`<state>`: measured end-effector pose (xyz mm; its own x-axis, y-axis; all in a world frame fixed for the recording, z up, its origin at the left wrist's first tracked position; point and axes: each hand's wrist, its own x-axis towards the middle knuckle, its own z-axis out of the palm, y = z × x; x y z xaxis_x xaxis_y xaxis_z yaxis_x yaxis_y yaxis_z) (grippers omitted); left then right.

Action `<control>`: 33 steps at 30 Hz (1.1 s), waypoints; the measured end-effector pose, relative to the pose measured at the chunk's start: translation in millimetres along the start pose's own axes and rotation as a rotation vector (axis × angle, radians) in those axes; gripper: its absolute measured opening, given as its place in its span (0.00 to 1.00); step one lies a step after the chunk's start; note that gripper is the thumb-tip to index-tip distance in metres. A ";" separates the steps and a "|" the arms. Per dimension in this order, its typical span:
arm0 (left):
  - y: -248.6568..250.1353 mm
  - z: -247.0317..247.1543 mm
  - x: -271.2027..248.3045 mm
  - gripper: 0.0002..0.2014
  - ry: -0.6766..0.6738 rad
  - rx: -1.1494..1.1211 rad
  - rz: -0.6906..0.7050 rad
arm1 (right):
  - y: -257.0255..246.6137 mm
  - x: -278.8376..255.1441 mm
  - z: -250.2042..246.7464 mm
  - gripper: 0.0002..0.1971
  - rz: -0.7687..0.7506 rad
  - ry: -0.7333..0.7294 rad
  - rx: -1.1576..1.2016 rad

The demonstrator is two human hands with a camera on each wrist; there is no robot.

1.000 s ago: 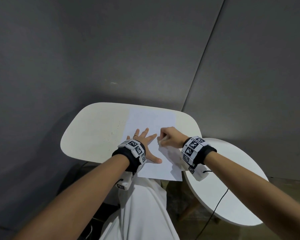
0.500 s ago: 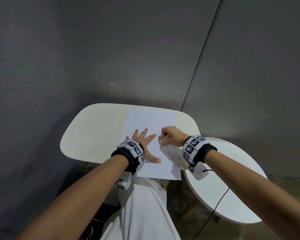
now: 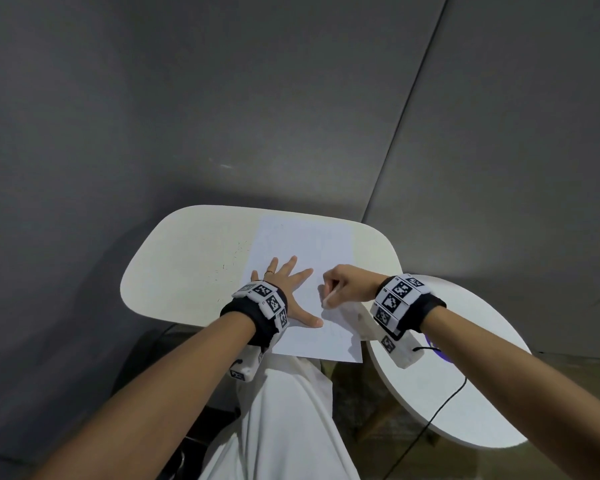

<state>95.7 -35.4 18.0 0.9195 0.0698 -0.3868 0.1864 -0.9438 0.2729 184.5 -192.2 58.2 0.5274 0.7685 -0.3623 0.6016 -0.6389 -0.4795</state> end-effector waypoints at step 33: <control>30.3 32.3 -44.9 0.32 0.183 -0.006 -0.365 | 32.3 15.4 18.0 0.14 0.059 0.377 0.620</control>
<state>48.9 -77.5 15.1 0.8386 0.4569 -0.2967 0.5137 -0.8445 0.1514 201.2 -200.4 22.7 0.7868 0.5973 -0.1554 0.1739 -0.4560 -0.8728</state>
